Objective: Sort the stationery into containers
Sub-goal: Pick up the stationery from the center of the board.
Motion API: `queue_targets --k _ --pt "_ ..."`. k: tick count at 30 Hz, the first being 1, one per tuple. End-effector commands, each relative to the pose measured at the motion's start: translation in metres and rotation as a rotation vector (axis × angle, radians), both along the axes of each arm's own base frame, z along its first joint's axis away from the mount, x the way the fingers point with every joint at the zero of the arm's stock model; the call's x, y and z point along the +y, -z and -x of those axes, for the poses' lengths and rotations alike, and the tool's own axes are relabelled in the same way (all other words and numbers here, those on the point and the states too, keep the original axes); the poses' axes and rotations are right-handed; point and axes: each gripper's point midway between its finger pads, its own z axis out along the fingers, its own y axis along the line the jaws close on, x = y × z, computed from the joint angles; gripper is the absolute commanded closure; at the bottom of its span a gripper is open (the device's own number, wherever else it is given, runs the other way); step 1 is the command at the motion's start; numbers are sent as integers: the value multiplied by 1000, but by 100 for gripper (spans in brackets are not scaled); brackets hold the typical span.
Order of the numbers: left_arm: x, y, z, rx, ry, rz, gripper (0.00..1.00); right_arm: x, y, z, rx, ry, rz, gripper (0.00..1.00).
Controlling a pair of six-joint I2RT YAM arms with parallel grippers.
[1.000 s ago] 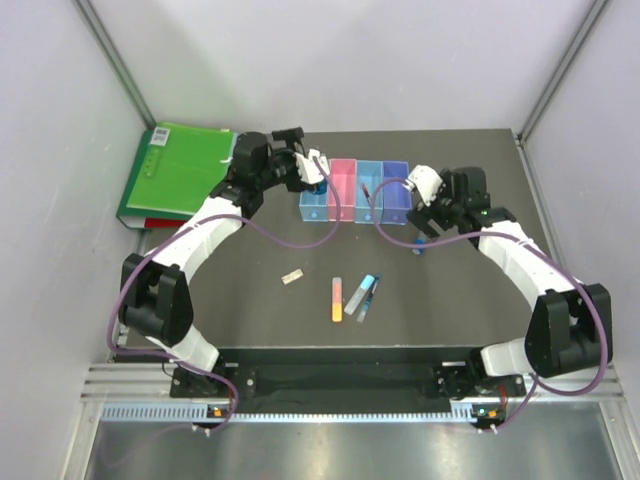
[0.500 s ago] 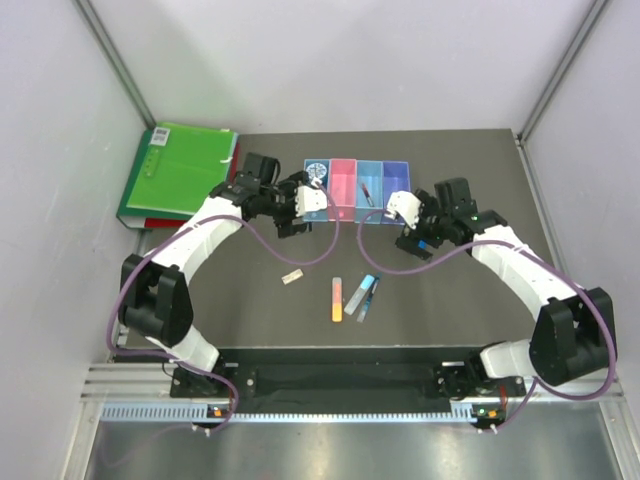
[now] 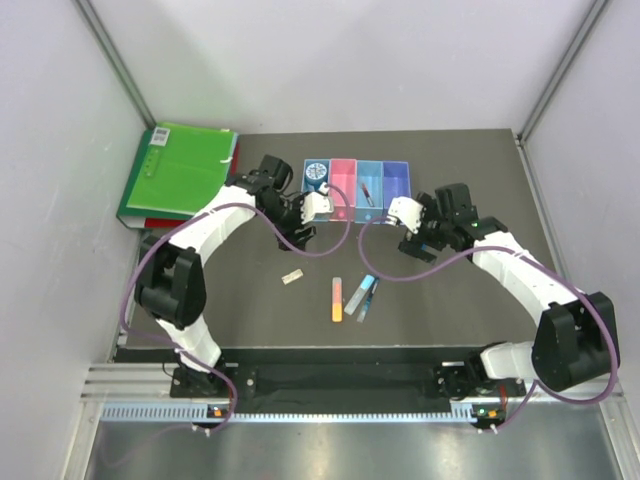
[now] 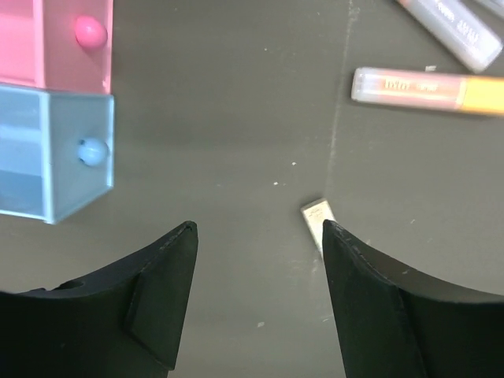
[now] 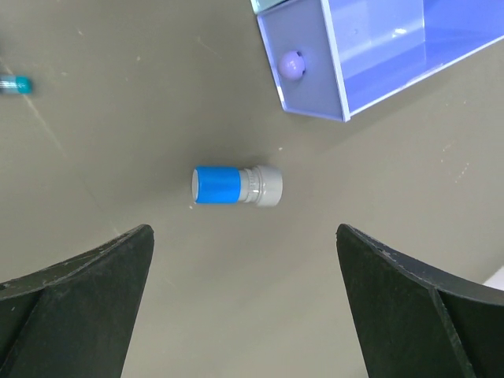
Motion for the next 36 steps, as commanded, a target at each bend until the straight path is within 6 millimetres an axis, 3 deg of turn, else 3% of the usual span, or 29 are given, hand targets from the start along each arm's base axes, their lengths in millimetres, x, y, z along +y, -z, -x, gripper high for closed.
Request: queue_targets --k 1,2,4,5,9,26,36 --pt "-7 3 9 73 -120 33 32 0 -19 -9 -91 -9 8 0" --pt "-3 18 15 94 -166 16 32 -1 -20 -10 -93 -5 9 0" --pt "-8 19 7 13 -179 38 32 -1 -21 -11 -98 -3 10 0" --pt "-2 33 12 17 -204 4 32 -1 -20 -11 -99 -3 12 0" --pt "0 50 19 40 -233 -25 33 -1 -19 -12 -100 0 11 0" --pt "32 93 38 39 -360 -185 39 -2 -18 -19 -110 9 25 0" --pt "46 129 48 86 -383 -303 53 -4 -22 -24 -131 29 25 0"
